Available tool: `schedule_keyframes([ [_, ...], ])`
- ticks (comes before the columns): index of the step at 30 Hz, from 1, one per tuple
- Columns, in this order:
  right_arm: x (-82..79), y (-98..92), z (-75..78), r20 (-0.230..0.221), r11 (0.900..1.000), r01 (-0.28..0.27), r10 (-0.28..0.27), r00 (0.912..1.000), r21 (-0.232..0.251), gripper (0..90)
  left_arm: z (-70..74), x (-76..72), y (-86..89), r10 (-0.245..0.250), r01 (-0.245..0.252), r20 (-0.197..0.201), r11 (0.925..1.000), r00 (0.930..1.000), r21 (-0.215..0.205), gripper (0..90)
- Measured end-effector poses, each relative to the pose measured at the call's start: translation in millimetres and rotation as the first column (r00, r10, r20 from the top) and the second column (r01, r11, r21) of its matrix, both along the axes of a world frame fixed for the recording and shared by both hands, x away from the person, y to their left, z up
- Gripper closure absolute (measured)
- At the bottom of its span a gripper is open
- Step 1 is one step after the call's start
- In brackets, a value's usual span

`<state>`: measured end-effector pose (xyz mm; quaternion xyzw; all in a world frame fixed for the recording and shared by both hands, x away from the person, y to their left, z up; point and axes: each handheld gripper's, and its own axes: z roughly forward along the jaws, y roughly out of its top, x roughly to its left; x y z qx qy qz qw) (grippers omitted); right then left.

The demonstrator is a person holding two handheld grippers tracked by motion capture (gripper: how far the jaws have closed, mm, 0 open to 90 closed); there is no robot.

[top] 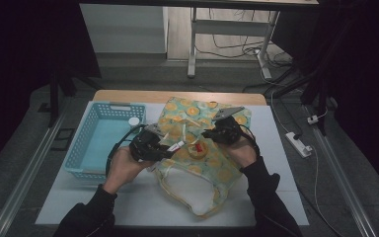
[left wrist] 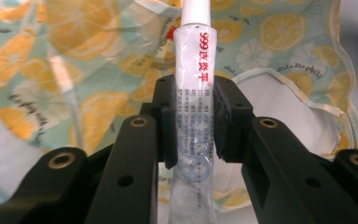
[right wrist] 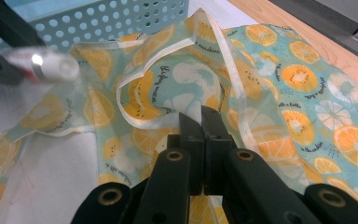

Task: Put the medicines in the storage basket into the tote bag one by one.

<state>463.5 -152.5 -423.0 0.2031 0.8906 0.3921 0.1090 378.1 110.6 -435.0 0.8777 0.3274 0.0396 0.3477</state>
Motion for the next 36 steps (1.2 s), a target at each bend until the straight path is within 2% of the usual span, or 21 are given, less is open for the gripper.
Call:
schedule_keyframes([
  [8,-0.7,0.3,0.4,0.001,1.0,0.0,0.0,1.0,0.001,89.3,-10.2,5.3,-20.3,-0.035,0.036,-0.028,0.9992,0.999,0.015,72.3],
  [19,-1.6,0.6,1.3,0.003,1.0,-0.001,0.001,1.0,0.004,89.3,-23.1,17.6,-40.5,-0.035,0.037,-0.042,0.9988,0.9985,0.031,72.4],
  [25,-2.1,0.8,1.8,0.004,1.0,-0.001,0.001,1.0,0.006,89.3,-28.7,26.9,-50.5,-0.031,0.033,-0.037,0.9979,0.9988,0.055,72.4],
  [30,-2.2,0.5,2.0,0.004,1.0,-0.001,0.001,1.0,0.008,89.3,-29.8,37.8,-55.8,-0.007,0.008,-0.028,0.9984,0.9996,0.055,72.4],
  [36,-1.8,-0.1,1.5,0.003,1.0,0.002,-0.002,1.0,0.008,89.3,-34.1,49.9,-61.1,0.012,-0.012,-0.007,0.9971,0.9999,0.075,72.3],
])
